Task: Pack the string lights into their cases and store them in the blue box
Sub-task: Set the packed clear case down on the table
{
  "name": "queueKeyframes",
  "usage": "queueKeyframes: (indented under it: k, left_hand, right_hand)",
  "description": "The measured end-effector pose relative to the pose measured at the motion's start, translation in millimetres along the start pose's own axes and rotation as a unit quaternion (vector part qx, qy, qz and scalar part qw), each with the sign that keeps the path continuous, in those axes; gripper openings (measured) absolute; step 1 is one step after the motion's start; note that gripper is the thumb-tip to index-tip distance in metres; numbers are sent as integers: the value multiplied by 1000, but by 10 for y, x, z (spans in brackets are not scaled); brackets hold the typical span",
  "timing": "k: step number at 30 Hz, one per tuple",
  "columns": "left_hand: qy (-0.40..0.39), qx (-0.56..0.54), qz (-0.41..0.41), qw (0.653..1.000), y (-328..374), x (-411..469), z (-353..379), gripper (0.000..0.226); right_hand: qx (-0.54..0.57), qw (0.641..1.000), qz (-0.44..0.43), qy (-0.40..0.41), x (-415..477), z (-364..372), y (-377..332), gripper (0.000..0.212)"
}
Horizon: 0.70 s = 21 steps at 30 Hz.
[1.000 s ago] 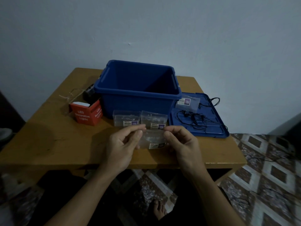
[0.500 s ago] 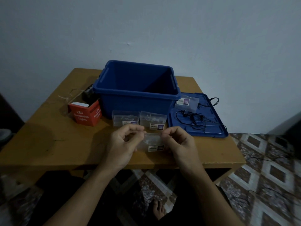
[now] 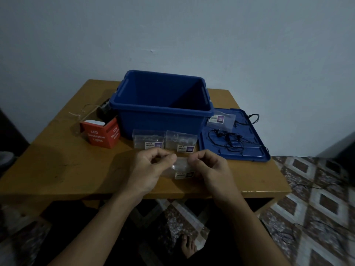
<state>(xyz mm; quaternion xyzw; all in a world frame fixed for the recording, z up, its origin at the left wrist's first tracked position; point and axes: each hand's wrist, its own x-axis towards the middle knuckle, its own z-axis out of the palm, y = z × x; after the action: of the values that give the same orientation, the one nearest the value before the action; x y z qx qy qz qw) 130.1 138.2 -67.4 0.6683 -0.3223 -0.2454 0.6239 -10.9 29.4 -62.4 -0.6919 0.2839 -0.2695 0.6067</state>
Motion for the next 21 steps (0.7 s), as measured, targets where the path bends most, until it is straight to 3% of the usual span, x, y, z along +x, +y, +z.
queueKeyframes:
  k: [11,14,21]
  left_hand:
    - [23,5,-14,1000,7,-46,-59,15]
    - [60,1,-30,998,2,-87,-90,13]
    - [107,19,-72,992,95,-125,-232,19]
  right_hand:
    - [14,999,14,48,-1,22,32,12]
    - [16,998,10,55,-11,30,26,18]
    - [-65,995,5,79,23,195,27,23]
